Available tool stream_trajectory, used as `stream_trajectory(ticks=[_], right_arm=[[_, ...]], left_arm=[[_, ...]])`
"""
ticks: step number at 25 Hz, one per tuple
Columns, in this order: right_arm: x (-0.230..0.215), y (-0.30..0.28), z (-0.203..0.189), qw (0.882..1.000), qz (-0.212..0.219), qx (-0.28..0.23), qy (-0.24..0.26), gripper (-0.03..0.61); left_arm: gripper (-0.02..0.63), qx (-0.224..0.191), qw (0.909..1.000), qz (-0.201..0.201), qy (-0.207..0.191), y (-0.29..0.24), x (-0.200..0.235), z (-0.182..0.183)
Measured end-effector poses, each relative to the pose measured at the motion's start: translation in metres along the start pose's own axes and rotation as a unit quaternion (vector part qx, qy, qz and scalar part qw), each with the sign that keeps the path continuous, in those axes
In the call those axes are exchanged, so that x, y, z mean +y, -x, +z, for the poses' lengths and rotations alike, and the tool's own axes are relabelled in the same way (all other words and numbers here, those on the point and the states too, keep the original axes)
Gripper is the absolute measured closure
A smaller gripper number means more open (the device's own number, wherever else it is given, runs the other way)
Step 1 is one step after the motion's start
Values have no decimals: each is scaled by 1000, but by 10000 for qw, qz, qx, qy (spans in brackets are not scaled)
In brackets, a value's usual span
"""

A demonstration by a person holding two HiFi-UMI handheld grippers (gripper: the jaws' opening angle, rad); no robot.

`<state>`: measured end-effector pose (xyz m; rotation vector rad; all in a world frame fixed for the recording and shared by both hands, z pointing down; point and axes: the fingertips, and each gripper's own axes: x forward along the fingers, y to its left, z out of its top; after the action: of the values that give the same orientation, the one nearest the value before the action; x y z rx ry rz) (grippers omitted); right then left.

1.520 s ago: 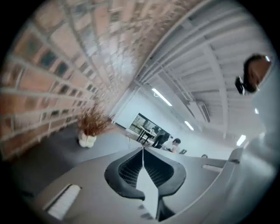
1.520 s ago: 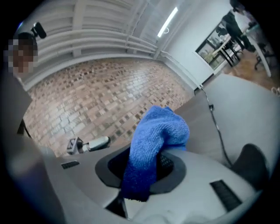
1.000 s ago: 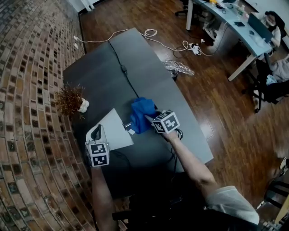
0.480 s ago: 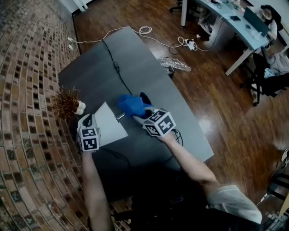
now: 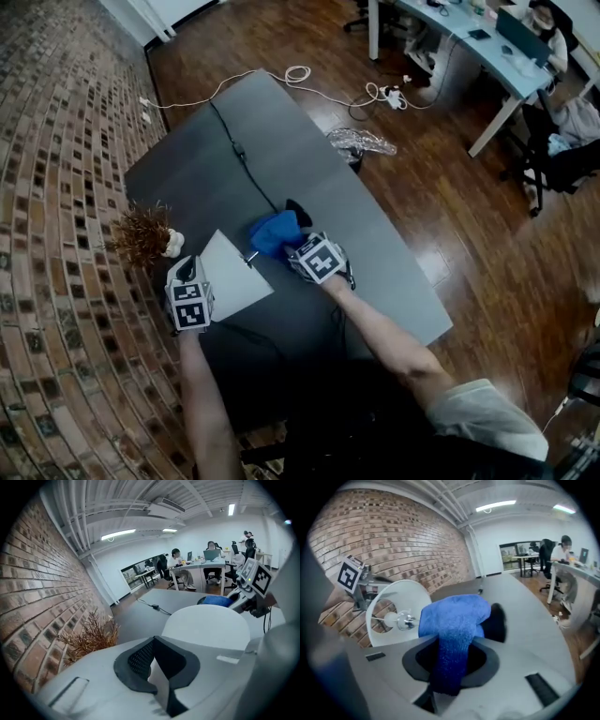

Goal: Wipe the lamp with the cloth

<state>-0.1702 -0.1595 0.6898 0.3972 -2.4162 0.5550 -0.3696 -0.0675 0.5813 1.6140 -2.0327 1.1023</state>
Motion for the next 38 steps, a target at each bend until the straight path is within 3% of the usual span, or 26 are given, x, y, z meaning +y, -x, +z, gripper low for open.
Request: stream_trajectory(ticks=[4,7,9,11,14,16,18,20,23,25,28,30,32,36,38], right_arm=[[-98,35,-11,9927,-964,9,-725,483],[-128,60,-5,9871,-1302,-180,-917,485],[-115,69,12,9896,-1122,-476,-759,485],[-76,64,36,9950,-619,-732,-271,485],[-28,31,47,9971,151,-624,418,485],[-39,12,26,9992,-36,-153,379,485],[-53,11,4,9996,-243,87,86,485],[-40,20,-1,10000,25,-60,32,485],[16,30,-12,9949,941,-300,209,485],[48,35,-24,9891,1387,-484,88,485],[79,34,-33,9815,1785,-686,-86,485],[93,30,-33,9766,2021,-732,-55,494],[101,27,-30,9709,2279,-737,-38,499],[113,35,-19,9558,2848,-713,128,497],[109,38,-14,9512,2997,-683,265,497]], left_arm=[[612,106,9998,-96,113,-1,-2,4],[611,145,9998,-124,80,-3,-5,10],[611,121,9999,-118,9,-5,-6,10],[611,101,9999,-104,-59,-7,-7,10],[611,140,9998,-119,-27,-6,-9,11],[611,12,9999,-137,76,-1,-10,14],[594,-523,9975,-163,439,11,-7,23],[594,-1383,9824,-69,1256,36,10,37],[594,-2412,9302,51,2767,85,38,18],[588,-2596,8987,-88,3534,105,30,-25],[537,-2648,8645,-842,4188,114,-26,-78],[495,-2927,8529,-1206,4151,119,-59,-83],[430,-3159,8455,-1278,4111,119,-69,-78],[425,-3264,8428,-1227,4100,118,-63,-67],[425,-3324,8367,-1351,4138,121,-65,-60]])
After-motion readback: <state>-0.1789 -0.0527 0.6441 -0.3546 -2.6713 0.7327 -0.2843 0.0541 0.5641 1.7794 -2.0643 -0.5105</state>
